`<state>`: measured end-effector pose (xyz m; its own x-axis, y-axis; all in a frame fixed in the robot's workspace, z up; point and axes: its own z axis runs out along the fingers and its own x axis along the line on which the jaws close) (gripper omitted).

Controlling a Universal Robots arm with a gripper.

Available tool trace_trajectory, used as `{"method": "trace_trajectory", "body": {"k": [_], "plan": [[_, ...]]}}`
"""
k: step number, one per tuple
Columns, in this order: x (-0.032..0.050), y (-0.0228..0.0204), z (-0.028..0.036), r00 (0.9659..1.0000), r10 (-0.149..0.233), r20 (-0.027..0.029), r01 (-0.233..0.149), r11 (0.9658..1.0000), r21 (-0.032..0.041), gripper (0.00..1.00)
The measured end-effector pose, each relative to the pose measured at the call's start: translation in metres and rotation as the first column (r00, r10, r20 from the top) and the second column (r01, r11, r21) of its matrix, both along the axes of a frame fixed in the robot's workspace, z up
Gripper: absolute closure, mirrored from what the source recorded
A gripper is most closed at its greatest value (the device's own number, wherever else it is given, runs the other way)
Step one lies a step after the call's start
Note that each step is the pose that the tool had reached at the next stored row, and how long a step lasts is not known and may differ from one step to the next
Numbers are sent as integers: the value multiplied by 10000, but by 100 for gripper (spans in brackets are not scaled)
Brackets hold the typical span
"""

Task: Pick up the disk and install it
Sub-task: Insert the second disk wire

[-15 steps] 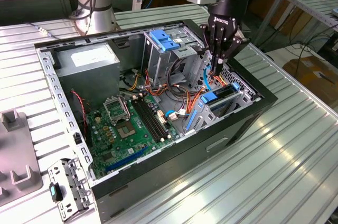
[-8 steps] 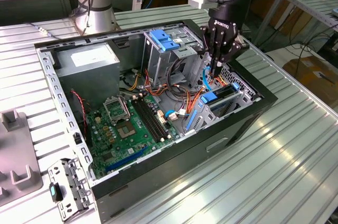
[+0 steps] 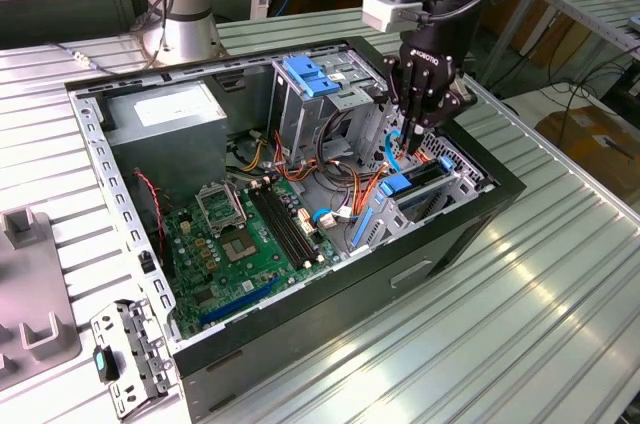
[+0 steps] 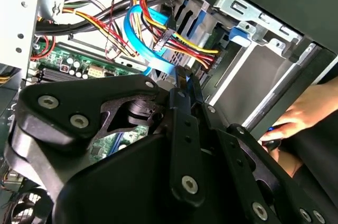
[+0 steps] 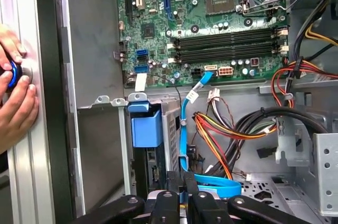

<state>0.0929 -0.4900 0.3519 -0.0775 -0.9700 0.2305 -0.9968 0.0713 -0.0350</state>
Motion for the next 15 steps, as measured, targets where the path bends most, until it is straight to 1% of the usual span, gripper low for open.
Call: {"method": "trace_trajectory", "body": {"k": [2,6,7,8,11,13,14,15], "plan": [[-36,-5,0,10000,6,74,-6,10000,3,84],[-129,-10,-4,9999,9,170,-9,10000,9,84],[-139,-19,-5,9998,9,190,-10,10000,39,84],[-140,-34,-7,9998,10,208,-12,10000,99,84],[-142,-96,-11,9997,14,262,-21,9996,280,84],[-143,-172,-17,9995,17,321,-33,9987,508,84],[-144,-204,-20,9994,17,348,-38,9982,605,84],[-146,-228,-22,9993,20,379,-46,9976,693,84]]}}
